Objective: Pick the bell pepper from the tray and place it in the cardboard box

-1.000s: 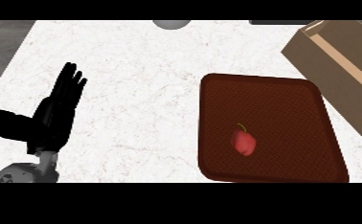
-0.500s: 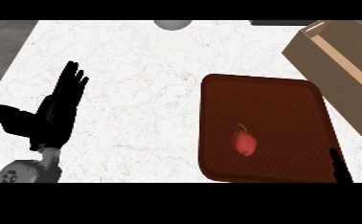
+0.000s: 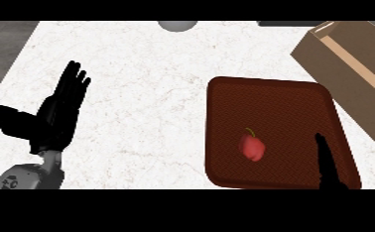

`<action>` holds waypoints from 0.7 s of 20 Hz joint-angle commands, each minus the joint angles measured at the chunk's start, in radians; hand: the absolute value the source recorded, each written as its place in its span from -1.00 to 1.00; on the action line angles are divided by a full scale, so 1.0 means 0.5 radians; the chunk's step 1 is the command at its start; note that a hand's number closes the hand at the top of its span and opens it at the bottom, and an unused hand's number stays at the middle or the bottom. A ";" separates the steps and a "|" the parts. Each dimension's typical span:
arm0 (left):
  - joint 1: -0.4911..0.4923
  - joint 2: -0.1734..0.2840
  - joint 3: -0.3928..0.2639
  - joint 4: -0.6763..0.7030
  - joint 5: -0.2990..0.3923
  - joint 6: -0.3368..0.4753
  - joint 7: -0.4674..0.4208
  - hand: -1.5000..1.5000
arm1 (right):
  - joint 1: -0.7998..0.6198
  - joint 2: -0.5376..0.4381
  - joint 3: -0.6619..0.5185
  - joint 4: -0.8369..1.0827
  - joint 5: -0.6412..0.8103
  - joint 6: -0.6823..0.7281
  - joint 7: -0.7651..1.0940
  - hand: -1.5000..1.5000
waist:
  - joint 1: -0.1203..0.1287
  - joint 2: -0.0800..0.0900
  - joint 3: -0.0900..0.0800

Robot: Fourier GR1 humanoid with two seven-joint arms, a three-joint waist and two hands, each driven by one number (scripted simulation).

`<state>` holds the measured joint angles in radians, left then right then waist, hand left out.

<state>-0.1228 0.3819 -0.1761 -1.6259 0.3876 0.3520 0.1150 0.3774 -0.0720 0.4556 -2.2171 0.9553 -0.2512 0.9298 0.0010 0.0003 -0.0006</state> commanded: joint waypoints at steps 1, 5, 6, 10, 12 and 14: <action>0.179 -0.042 0.022 -0.145 -0.050 -0.060 -0.005 0.00 | -0.001 0.013 -0.010 0.093 -0.006 -0.038 -0.008 -1.00 | -0.001 -0.003 0.002; 0.048 -0.100 0.101 0.003 -0.078 -0.112 0.011 0.00 | -0.159 0.070 -0.056 0.051 0.098 0.070 0.140 -1.00 | -0.006 -0.002 0.001; 0.039 -0.199 -0.033 0.037 -0.210 0.018 -0.017 0.00 | -0.038 0.107 0.029 0.309 0.149 -0.221 -0.069 -1.00 | -0.011 -0.002 0.002; -0.005 -0.116 0.174 -0.041 -0.152 -0.127 0.127 0.00 | -0.189 0.132 -0.006 0.288 0.138 -0.103 0.050 -1.00 | -0.005 -0.002 0.001; 0.104 -0.110 0.187 -0.087 -0.131 -0.203 0.078 0.00 | -0.235 0.143 -0.043 0.366 0.078 -0.122 0.011 -1.00 | 0.000 -0.002 0.001; -0.033 -0.182 0.193 0.125 -0.183 -0.203 0.050 0.00 | -0.202 0.141 -0.091 0.381 -0.019 -0.166 -0.037 -1.00 | -0.008 -0.001 0.001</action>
<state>-0.1309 0.3030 -0.1134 -1.6120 0.3027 0.2934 0.1550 0.2873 -0.0141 0.4263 -2.0477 0.9796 -0.3156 0.9130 -0.0022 -0.0003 0.0002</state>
